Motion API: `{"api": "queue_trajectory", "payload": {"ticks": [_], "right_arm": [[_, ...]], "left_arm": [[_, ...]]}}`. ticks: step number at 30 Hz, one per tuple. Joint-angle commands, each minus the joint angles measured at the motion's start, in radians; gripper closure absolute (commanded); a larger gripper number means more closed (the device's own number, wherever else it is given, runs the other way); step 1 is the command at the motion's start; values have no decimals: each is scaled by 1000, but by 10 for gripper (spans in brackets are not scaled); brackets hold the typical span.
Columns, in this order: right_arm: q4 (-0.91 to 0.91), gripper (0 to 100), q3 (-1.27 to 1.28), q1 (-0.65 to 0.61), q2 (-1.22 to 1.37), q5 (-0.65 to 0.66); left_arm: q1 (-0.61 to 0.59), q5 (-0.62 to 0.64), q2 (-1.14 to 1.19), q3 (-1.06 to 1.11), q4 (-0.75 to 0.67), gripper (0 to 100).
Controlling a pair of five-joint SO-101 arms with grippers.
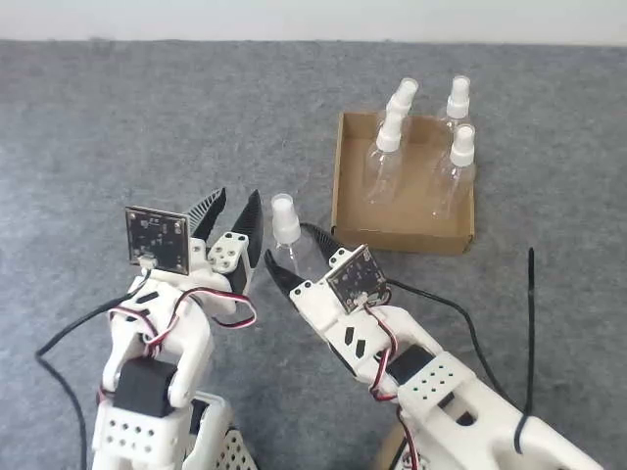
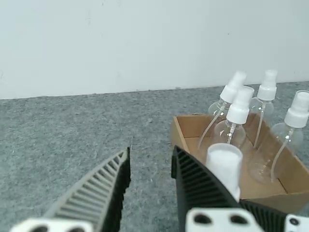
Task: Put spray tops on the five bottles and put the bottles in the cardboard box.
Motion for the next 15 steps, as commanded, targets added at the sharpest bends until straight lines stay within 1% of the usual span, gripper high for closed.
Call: {"api": "queue_trajectory", "payload": {"ticks": [1, 4, 6, 9, 15], "right_arm": [[151, 992, -77, 16, -42, -6], [397, 992, -196, 18, -42, -14], [495, 992, -258, 35, -42, -17], [495, 992, -279, 62, -42, -17], [479, 992, -273, 62, -42, -17]], "left_arm": [[-3, -14, -6, -10, -31, 874], [5, -14, -6, -8, -28, 874], [5, -14, -6, -8, -28, 874], [2, -14, -6, -8, -29, 874], [-2, -14, -2, -8, -29, 876]]}}
